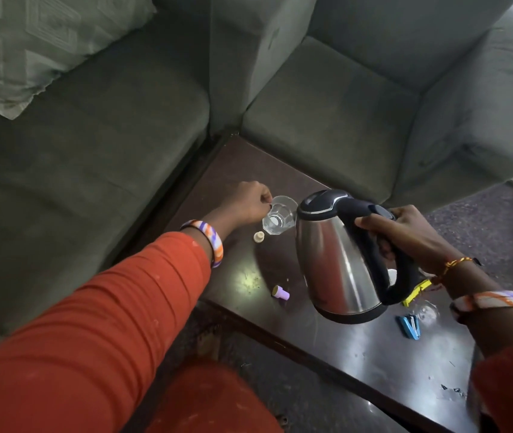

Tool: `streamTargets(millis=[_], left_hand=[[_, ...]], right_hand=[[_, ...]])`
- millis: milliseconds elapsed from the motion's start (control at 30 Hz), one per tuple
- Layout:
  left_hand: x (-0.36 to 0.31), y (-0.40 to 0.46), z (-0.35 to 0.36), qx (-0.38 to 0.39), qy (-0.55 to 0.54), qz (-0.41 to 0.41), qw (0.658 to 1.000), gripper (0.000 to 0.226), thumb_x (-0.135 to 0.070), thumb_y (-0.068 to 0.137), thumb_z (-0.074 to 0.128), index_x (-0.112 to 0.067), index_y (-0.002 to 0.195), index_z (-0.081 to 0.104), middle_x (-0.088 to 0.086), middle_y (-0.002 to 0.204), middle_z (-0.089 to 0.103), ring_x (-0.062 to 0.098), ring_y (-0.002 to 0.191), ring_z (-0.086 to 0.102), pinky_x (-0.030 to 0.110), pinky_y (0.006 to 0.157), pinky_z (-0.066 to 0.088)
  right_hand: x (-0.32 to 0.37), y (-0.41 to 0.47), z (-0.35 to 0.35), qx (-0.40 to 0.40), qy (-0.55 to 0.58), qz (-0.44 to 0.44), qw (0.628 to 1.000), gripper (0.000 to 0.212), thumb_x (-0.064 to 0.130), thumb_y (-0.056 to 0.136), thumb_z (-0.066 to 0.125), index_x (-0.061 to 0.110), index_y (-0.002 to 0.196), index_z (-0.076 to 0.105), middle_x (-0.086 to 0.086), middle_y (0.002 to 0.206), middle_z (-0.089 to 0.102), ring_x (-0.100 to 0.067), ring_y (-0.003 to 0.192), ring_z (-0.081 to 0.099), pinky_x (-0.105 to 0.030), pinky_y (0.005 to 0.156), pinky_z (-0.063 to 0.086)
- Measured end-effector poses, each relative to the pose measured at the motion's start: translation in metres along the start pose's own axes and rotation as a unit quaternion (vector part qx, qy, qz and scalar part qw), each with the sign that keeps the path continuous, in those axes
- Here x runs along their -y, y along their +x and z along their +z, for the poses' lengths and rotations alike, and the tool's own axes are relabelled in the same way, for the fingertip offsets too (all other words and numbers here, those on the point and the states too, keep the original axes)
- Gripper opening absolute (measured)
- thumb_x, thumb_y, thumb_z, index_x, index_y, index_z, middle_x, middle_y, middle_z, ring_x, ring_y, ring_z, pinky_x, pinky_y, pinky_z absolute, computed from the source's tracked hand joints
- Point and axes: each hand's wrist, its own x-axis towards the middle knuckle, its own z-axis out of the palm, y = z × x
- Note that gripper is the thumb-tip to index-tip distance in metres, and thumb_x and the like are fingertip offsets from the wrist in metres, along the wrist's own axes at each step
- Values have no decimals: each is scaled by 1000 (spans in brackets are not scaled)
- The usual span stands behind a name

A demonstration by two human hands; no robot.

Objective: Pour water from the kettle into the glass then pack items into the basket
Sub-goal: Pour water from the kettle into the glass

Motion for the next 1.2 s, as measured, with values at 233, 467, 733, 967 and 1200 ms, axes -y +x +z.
streamTargets(millis=[233, 467, 733, 967, 1200], left_hand=[[4, 9, -5, -4, -9, -5, 1000, 22, -7, 81, 57, -5, 100, 70, 14, 109, 70, 27, 104, 63, 32, 91, 50], [9, 15, -7, -3, -6, -12, 1000, 21, -9, 82, 58, -7, 100, 70, 14, 111, 69, 28, 105, 62, 32, 93, 49], [12, 19, -4, 5, 10, -2, 1000, 22, -10, 82, 57, -7, 99, 70, 15, 109, 69, 29, 104, 62, 32, 89, 48], [16, 20, -2, 5, 16, -5, 1000, 22, -9, 81, 57, -7, 99, 70, 14, 109, 70, 28, 104, 62, 33, 91, 49], [17, 22, 2, 5, 16, -9, 1000, 23, -8, 81, 57, -7, 101, 69, 14, 112, 69, 28, 106, 62, 33, 92, 48]], right_hand=[[17, 12, 7, 11, -14, 11, 1000, 33, 24, 76, 67, 10, 53, 49, -5, 40, 40, -19, 37, 36, -26, 44, 36], [31, 20, 12, 16, -59, 30, 998, 35, 29, 76, 67, 10, 52, 49, -3, 42, 42, -17, 34, 37, -25, 43, 35], [37, 27, 15, 12, -81, 38, 996, 35, 29, 75, 68, 9, 52, 50, -3, 40, 43, -16, 32, 37, -24, 42, 35], [37, 30, 12, 13, -92, 44, 995, 34, 30, 75, 69, 9, 54, 51, -2, 41, 44, -16, 32, 38, -24, 42, 36], [36, 28, 9, 18, -95, 36, 995, 35, 30, 75, 68, 9, 53, 51, -4, 43, 44, -16, 34, 38, -24, 40, 35]])
